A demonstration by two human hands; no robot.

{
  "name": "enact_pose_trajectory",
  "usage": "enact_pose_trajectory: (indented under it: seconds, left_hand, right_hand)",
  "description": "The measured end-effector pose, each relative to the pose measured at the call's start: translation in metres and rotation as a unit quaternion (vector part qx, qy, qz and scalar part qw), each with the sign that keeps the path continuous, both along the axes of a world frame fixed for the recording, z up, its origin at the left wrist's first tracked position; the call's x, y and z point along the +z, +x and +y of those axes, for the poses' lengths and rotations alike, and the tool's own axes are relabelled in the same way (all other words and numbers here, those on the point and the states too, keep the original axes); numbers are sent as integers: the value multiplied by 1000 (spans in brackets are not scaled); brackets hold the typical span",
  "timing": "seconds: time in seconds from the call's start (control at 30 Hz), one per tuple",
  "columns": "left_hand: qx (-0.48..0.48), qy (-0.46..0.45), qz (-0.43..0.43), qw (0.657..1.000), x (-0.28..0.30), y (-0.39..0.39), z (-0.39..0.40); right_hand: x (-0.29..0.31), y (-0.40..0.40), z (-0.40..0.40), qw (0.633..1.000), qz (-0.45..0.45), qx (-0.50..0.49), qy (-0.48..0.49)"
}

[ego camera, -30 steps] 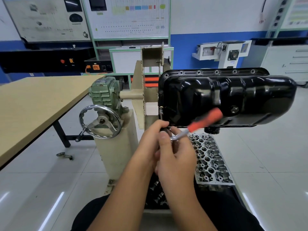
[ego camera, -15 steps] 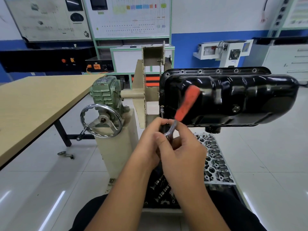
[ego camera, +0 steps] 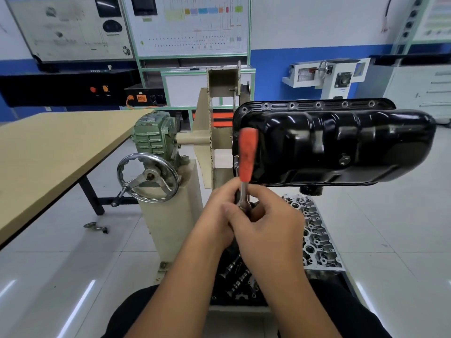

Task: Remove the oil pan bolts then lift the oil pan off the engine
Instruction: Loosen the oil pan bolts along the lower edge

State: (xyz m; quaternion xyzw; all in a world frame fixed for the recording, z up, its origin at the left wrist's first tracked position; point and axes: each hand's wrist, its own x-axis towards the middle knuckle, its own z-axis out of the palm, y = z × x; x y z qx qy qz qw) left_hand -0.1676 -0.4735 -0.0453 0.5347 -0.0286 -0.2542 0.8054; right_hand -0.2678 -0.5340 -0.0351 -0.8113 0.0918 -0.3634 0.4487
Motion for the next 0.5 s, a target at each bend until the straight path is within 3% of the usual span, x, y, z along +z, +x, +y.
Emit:
enact_pose_trajectory:
  seconds: [0.07,0.13,0.2,0.23,0.27,0.33,0.37,0.43,0.5]
  left_hand:
    - [-11,30,-6,999,1,1,2]
    - [-14,41,-5,999,3,3,3]
    - [-14,51,19,998,6,0,2]
    - [-15,46,28,998,6,-1,2]
    - [-14,40,31,999,4,-1,1]
    - [-15,9,33,999,1,0,2]
    - [-18,5,21,1000,2,0,4]
    - [-14,33,-17,999,4,3,8]
    - [-18,82,-51,995,6,3,11]
  right_hand:
    - [-2,-1,0,998,-16,-12,54]
    - [-2,0,8,970,-24,6,240]
    - [0,3,19,847,-45,78,524]
    - [1,3,22,810,-42,89,579]
    - [-1,2,23,827,-33,86,554]
    - [-4,0,18,945,-2,46,323]
    - [-5,-1,13,979,-3,22,202]
    - [-2,-2,5,992,-31,-9,119]
    - [-2,-2,5,978,-47,-6,205]
